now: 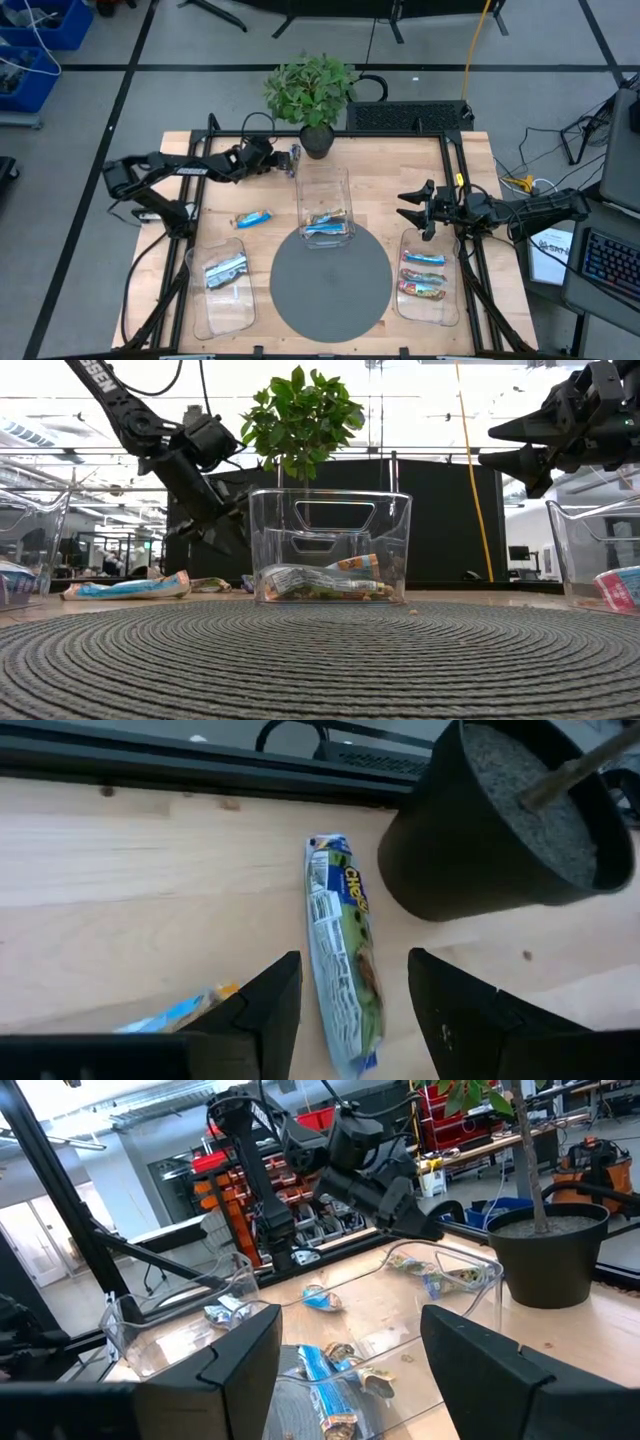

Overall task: Pick and place Granola Bars by type
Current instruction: Put the green granola bar into the left transparent bin

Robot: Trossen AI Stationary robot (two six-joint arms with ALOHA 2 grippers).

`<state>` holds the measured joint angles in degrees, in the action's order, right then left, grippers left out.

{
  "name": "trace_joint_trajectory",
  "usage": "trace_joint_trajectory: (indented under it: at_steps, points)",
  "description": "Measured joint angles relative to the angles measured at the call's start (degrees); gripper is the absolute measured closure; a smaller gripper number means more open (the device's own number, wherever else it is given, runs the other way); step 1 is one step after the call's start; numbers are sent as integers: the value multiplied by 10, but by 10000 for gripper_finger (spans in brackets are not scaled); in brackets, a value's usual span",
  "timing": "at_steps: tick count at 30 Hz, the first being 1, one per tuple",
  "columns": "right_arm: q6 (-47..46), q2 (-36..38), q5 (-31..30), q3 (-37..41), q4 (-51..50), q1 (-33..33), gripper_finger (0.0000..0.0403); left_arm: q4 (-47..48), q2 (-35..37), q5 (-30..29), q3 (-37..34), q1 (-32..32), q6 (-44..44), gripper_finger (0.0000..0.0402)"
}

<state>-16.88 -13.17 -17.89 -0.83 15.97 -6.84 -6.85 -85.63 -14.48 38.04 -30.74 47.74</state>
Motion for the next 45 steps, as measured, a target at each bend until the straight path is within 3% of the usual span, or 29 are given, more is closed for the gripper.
trace_joint_trajectory:
  at_steps: [13,26,45]
  points:
    - [0,0,0,0,0,0,170,-41,-43,61,21,-17,-67,212]
    - [0,0,0,0,0,0,170,-29,-43,85,20,-32,-52,108]
    - [0,0,0,0,0,0,170,-47,-72,83,20,-31,-52,138]
